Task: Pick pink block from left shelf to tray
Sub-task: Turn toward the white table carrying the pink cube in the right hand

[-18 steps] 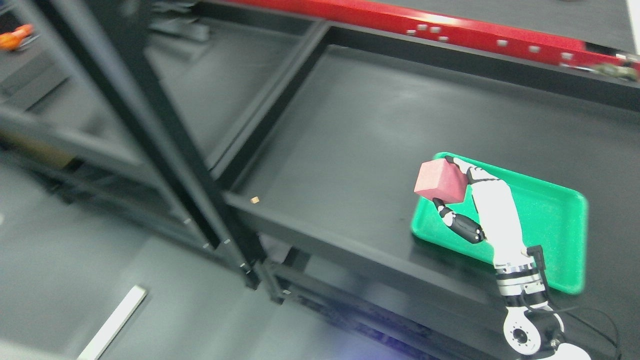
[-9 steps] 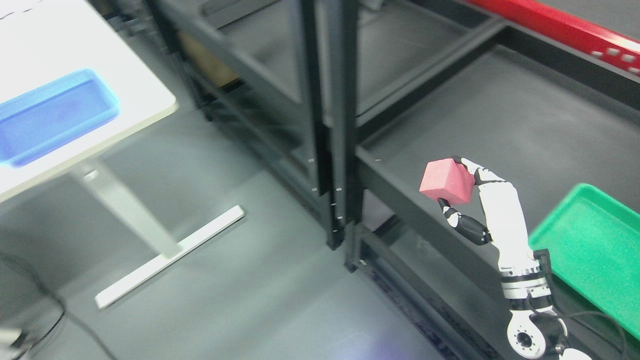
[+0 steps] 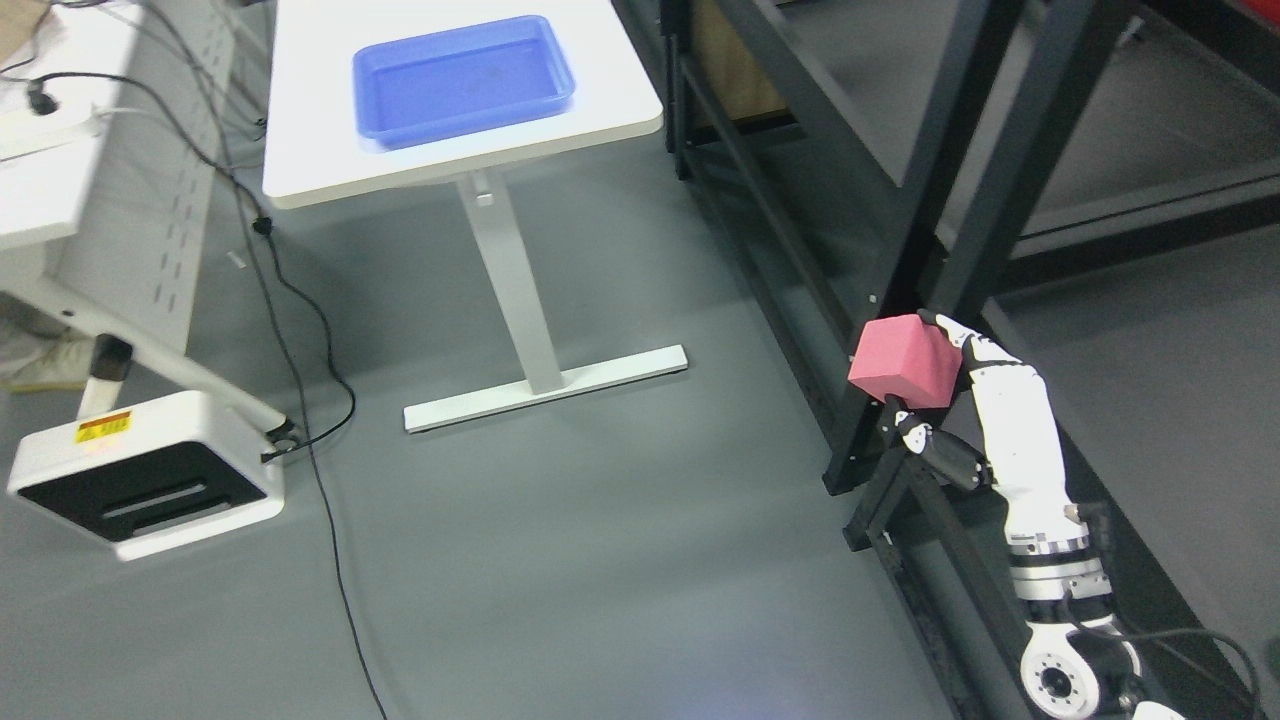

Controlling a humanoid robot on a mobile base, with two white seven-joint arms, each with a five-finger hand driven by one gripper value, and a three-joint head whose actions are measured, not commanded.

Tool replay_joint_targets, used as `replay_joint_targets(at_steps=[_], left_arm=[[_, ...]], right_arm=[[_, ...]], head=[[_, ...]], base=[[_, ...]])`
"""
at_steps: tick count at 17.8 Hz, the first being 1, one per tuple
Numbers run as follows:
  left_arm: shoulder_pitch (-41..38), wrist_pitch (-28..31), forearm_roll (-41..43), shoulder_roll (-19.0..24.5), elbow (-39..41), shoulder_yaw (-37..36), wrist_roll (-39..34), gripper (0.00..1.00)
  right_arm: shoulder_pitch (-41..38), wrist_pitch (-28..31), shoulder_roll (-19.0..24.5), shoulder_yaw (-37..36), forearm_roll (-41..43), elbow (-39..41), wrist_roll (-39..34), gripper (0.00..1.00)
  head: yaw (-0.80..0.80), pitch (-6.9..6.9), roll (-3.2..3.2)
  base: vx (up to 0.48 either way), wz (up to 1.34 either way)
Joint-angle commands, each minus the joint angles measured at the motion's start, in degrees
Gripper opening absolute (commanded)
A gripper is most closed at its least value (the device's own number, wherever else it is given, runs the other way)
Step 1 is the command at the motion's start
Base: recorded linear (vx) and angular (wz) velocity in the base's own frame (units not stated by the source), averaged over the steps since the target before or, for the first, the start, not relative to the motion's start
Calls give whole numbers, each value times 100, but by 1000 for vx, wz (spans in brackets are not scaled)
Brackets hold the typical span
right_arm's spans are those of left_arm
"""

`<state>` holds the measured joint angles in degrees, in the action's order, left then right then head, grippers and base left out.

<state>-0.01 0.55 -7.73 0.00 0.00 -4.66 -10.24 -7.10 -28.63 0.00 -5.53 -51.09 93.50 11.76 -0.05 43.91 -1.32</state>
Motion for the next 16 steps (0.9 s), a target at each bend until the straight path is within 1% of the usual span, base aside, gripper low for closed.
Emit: replay_joint_targets(at_steps=[1,5,10,16], left_arm=[[168,-2,0,100,100,0,-5,100],[168,-2,0,100,100,0,-5,100],[168,-2,0,100,100,0,-5,100],[168,-2,0,100,100,0,-5,100]], right_arm=[[15,-2,-100,-45,134,19,2,2],[50,-2,-100,-36,161,19,2,2],[50,-72,-100,-27,170,19,-7,2],[42,-72,-100,78,170,19,-25,3]], head=[[0,0,0],[0,1,0],[0,1,0],[0,1,0]], base=[[-74,713],[-1,411],[47,199],[126,167]])
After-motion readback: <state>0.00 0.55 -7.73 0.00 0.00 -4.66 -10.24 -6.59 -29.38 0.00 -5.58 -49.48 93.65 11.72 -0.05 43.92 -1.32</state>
